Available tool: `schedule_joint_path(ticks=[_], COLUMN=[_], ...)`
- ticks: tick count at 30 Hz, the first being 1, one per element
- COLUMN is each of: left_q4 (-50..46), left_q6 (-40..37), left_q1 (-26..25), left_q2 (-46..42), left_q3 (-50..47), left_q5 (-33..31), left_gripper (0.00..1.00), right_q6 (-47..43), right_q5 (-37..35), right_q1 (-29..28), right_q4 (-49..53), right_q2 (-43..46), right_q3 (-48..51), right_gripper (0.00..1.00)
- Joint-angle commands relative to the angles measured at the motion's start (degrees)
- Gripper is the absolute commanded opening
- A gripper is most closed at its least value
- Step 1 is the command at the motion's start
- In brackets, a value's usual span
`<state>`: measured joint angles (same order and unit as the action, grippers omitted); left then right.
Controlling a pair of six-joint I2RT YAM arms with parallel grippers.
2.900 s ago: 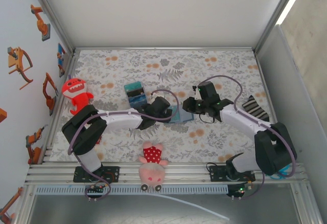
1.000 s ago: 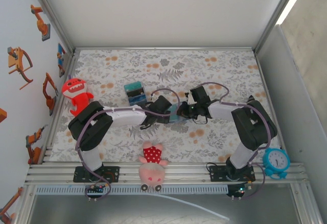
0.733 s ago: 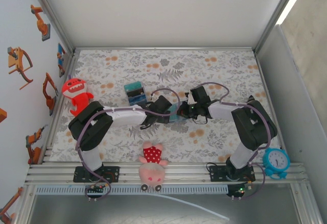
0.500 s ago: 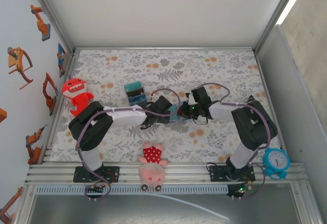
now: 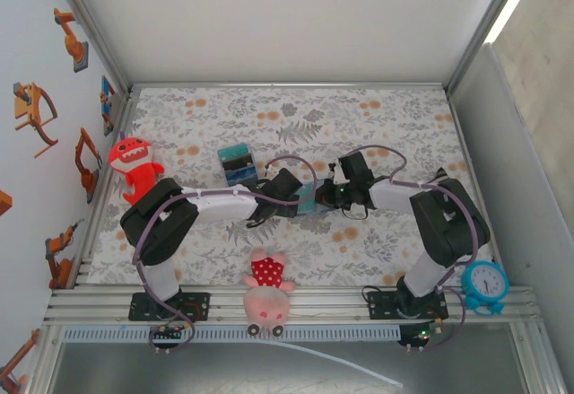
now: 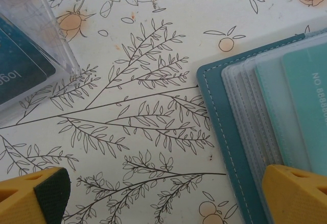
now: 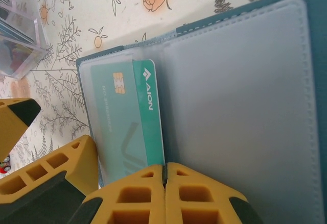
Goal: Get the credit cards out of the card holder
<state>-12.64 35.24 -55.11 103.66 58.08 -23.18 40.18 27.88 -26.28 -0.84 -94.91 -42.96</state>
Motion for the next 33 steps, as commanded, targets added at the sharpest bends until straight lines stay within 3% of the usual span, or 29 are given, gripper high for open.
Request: schedule_joint_path(ticks=[1,19,33], left_q4=[-3.1,-2.7,1.0], left_q6=[0.0,-7.5,-8.6], left_q1=[-0.4,0.0,0.6], left_q2=[0.4,-0.6,2.0], left_q3=[0.4,3.9,6.6], left_q5=[-0.8,-4.6,0.3], left_gripper=[0.97,0.97,0.97], right_q6=[-2.2,-3.2,-2.8], right_q5=[-2.0,-2.0,-1.5], right_q1=[0.8,0.9,0.9], right_q4=[3.6,5.2,5.1], right_q2=[2.1,2.0,1.8], right_q3=[-0.9,-2.5,-2.5], right_gripper=[0.0,0.0,0.0])
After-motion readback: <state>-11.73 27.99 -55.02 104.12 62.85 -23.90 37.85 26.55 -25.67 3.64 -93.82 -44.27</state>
